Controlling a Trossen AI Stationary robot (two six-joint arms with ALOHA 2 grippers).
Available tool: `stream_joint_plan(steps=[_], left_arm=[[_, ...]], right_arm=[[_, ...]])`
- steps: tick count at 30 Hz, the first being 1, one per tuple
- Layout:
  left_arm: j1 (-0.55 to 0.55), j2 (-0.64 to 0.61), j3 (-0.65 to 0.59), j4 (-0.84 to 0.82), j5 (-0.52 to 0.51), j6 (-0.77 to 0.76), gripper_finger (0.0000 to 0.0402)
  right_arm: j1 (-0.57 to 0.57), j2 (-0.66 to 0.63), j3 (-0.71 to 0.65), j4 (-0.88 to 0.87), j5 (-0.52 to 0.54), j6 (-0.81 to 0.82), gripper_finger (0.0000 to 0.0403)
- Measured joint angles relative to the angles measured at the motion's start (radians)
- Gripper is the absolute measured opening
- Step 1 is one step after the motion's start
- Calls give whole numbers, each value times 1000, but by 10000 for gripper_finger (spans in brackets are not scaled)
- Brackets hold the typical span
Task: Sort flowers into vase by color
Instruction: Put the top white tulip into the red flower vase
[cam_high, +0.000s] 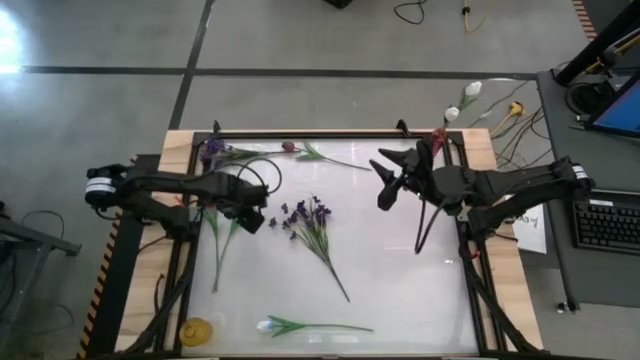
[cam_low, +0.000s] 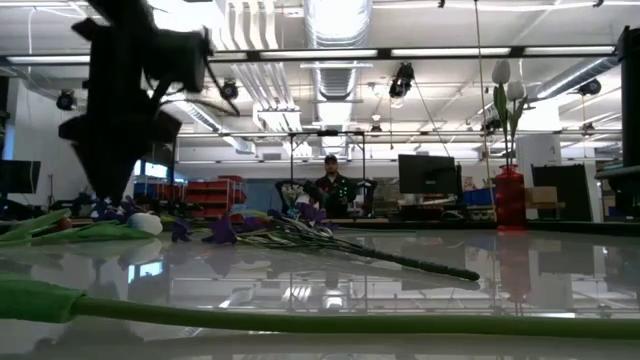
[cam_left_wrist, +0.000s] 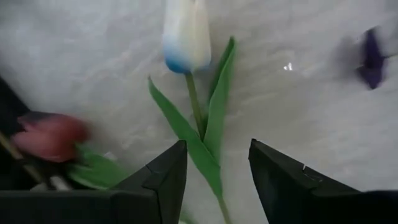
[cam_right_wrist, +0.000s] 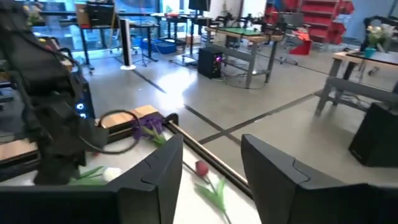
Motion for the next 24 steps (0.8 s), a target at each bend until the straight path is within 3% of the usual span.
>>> stream_joint_plan(steps=[5,14,20,24], left_arm=[[6,35,-83,87,-11,-35,160],[4,121,-122,190,-41,-17,152],[5,140,-101,197,-62,33,69],[5,84,-64,209,-77,55,9]], right_arm=[[16,0,33,0,1,1,168],[17,13,98,-17,-25,1,155],[17,14,112,-45,-54,49,145],[17,14,112,-46,-127,96,144]])
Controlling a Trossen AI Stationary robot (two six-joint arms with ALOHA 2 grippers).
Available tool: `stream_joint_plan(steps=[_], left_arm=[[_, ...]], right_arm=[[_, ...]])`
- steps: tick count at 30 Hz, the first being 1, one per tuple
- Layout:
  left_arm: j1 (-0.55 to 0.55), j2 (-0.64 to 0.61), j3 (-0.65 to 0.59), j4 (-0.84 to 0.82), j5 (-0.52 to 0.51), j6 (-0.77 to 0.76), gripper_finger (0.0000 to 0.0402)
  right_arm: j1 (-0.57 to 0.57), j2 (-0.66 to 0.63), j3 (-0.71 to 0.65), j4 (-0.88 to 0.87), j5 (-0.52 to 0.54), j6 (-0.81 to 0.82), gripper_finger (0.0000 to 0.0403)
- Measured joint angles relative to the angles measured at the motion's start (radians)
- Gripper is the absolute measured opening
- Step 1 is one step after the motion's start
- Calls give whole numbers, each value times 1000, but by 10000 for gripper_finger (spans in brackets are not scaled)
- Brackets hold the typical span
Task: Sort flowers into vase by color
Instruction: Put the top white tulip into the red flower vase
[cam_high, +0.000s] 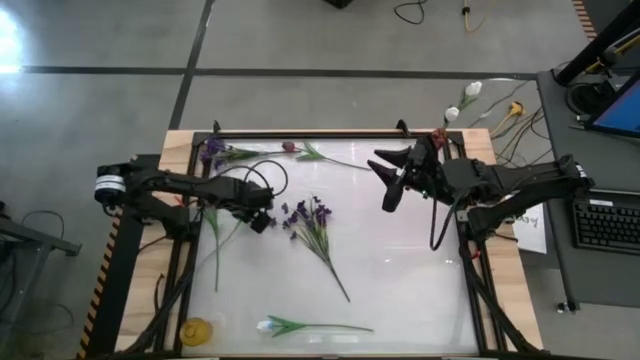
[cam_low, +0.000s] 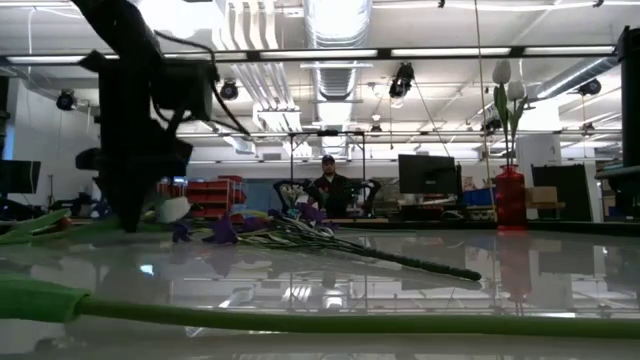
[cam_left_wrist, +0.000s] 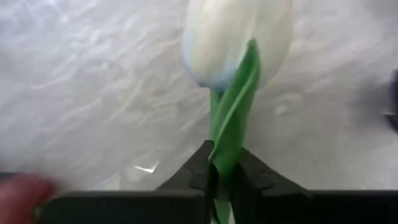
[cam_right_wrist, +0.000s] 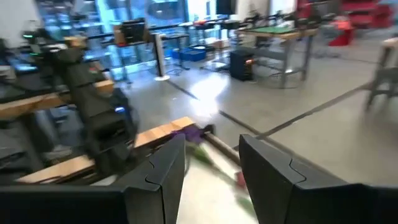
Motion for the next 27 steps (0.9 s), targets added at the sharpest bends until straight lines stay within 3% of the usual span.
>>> stream_joint_plan(steps=[6,16,20,27], left_arm=[[0,-172,89,49,-28,21,11],[0,-432,146,539,-30,228,1],[0,-470,144,720,38,335,0],[-8,-442,143,905,181,417,0]], right_arm=[[0,42,-6,1,-86,73,145],[0,208,-8,69,-128,197,164],[-3,299,-8,178,-228,232,196],[-27,456,69,346,-260,212,239]])
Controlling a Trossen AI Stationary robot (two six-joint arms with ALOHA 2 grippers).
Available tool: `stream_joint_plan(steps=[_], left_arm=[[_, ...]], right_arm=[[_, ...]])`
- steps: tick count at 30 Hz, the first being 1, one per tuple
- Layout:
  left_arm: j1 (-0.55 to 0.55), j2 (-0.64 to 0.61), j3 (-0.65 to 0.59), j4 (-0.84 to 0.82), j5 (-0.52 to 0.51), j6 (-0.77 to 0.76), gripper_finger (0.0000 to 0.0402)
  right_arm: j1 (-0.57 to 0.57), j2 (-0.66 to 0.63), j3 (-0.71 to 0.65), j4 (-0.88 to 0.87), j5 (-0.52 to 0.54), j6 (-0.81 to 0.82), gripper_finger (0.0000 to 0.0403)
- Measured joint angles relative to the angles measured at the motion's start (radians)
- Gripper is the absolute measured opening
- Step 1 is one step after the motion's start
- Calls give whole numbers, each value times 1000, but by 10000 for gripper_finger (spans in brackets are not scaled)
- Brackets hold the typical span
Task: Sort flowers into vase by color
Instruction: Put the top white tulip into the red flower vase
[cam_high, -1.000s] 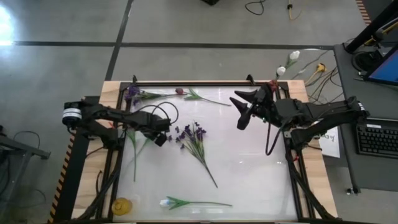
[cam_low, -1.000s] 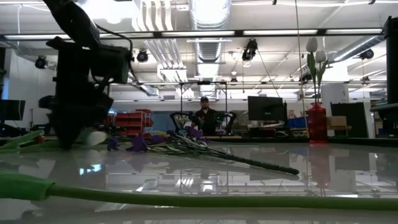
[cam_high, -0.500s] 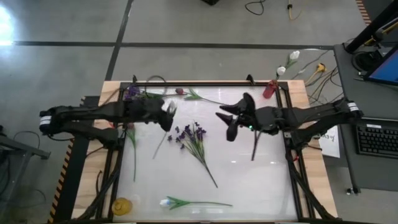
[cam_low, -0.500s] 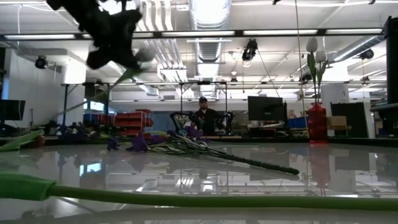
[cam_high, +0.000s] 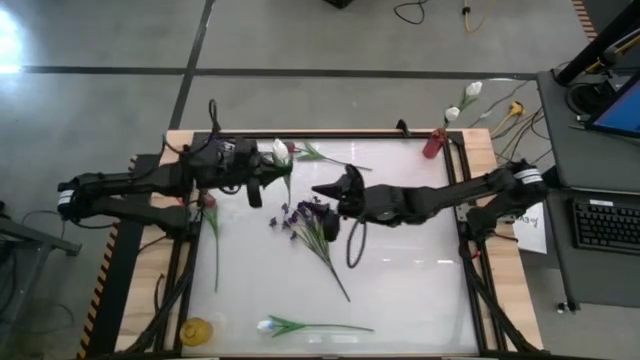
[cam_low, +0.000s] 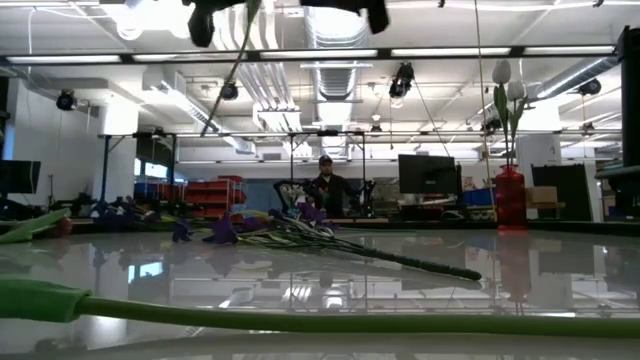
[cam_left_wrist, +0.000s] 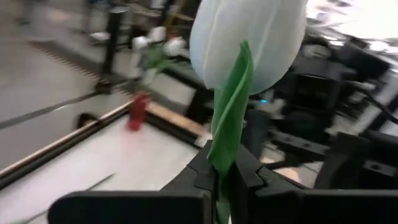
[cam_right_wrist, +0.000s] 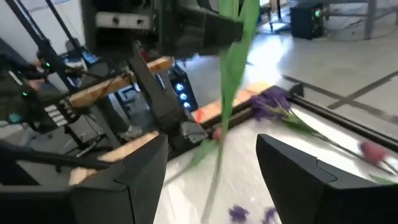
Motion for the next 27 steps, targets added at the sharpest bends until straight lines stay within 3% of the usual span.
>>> stream_joint_plan(steps=[6,11,15,27], left_arm=[[-37,41,-1,116,158,52,0],[-70,46,-1,127,160,70,0],[-74,41,-1,128,160,73,0],[-76,31,-1,118,217,98,0]], right_arm=[[-41,107,149,-80,-110,8,236],[-49,157,292,-237,-116,8,219],[-48,181,353,-271,-181,8,198],[-48,178,372,-268,-191,41,78]])
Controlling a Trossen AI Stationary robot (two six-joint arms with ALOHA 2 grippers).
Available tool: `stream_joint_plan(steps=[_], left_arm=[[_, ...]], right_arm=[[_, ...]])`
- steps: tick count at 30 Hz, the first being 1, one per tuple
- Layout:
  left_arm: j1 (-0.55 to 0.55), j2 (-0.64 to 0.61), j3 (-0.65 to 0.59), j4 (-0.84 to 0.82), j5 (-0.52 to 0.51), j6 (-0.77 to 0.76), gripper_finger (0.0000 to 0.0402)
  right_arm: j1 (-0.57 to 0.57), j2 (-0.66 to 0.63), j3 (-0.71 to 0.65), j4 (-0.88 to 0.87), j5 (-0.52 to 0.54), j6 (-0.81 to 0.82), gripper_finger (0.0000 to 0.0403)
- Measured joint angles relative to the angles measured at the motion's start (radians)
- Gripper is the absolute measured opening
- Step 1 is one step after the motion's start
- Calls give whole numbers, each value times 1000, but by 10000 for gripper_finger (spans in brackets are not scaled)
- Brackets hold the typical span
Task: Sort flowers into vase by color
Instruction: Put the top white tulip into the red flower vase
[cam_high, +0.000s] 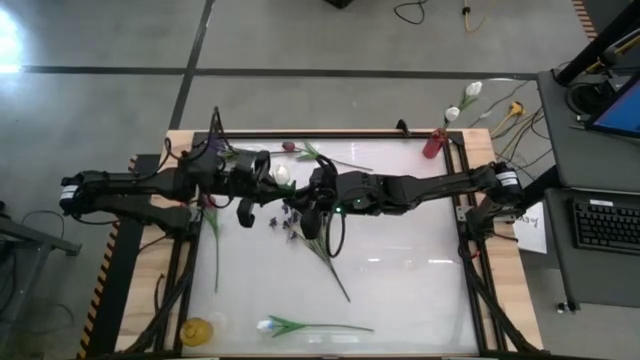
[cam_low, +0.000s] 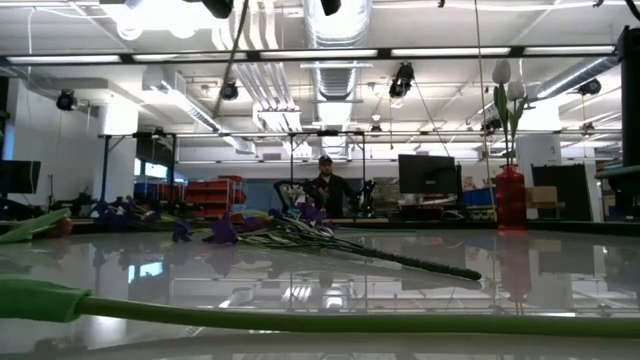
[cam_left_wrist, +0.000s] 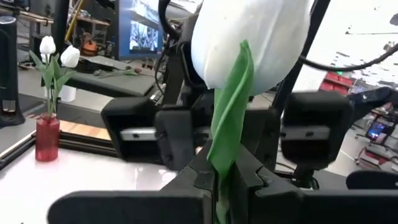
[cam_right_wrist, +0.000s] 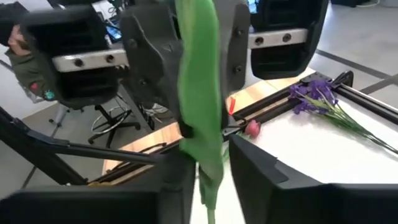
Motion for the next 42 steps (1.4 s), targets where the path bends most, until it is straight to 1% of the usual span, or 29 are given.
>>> stream_joint_plan(steps=[3,5,9,14,19,21,24,28,31,34,39,41,42], left_arm=[[1,-4,0,-31,-1,7,1],[1,-9,11,-70,-3,10,10],[0,-21,73,-171,-8,31,52],[0,-21,185,-350,-24,101,120],[0,-42,283,-540,-34,168,172],[0,-64,314,-591,-37,184,184],[0,-105,330,-660,-91,194,192],[0,-169,295,-687,-152,192,194],[0,-207,256,-681,-167,174,194],[0,-225,216,-660,-167,160,194],[0,-207,184,-614,-169,156,194],[0,-188,174,-580,-169,157,194],[0,-176,171,-566,-169,157,194]], right_arm=[[0,0,0,-2,-2,0,40],[0,3,0,-5,-4,0,19],[0,2,0,8,3,-1,15],[0,-1,0,6,16,-18,14],[0,-20,0,-13,90,-44,14],[0,-42,0,-49,145,-54,13],[6,-91,-1,-147,246,-84,13],[30,-179,-1,-322,451,-100,13],[51,-262,-1,-510,607,-69,13],[62,-344,-10,-721,725,37,13],[61,-455,-23,-1001,878,226,13],[55,-487,-27,-1101,926,296,13],[50,-501,-28,-1151,934,332,13]])
